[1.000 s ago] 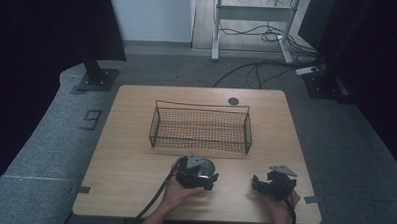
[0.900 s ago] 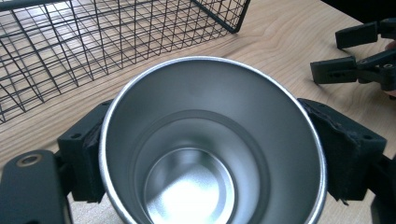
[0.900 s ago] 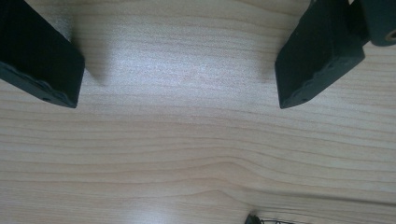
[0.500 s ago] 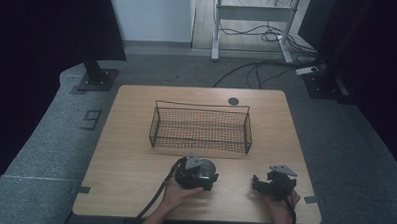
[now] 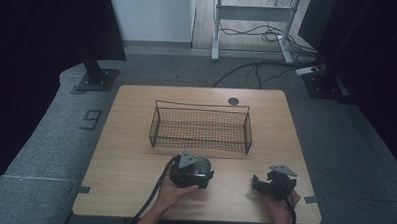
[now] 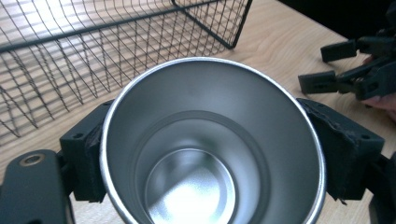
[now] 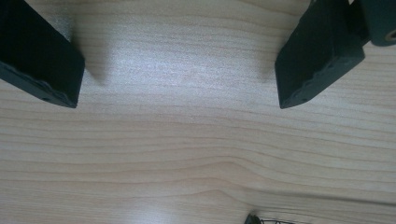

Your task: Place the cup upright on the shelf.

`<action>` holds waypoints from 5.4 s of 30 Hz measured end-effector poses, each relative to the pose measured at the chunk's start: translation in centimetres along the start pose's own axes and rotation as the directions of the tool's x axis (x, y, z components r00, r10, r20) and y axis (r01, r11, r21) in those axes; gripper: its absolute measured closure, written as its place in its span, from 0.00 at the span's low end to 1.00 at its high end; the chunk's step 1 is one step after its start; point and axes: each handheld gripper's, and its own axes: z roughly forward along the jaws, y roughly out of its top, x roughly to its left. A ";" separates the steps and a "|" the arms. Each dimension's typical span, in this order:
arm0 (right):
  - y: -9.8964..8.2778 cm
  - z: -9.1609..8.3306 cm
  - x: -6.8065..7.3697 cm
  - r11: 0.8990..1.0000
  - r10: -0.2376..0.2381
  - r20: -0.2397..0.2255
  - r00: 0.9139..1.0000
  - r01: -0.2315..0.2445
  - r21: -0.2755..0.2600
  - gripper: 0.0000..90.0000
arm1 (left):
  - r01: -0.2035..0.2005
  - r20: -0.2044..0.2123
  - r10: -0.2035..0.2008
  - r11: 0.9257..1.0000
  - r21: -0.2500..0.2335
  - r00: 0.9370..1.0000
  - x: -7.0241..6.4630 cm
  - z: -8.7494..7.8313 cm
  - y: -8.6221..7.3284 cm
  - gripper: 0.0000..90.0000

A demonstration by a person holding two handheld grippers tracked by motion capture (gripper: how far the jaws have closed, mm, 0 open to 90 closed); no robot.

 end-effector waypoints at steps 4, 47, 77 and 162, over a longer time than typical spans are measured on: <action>0.0 0.0 0.0 1.000 0.000 0.000 1.000 0.000 0.000 0.01 | 0.000 -0.009 -0.001 1.000 -0.012 1.000 0.4 -0.7 0.4 0.16; 0.0 0.0 0.0 1.000 0.003 0.002 1.000 -0.003 -0.001 0.02 | 0.023 -0.039 -0.025 0.999 -0.050 0.999 2.6 -2.7 2.8 0.16; 0.0 0.0 0.0 1.000 0.002 0.003 1.000 -0.002 -0.002 0.02 | 0.015 -0.079 -0.020 0.998 -0.060 0.997 4.3 -3.1 4.9 0.16; 0.0 0.0 0.0 1.000 0.001 0.003 1.000 -0.001 -0.004 0.02 | 0.072 -0.088 -0.079 0.994 -0.082 0.993 9.3 -1.1 11.8 0.16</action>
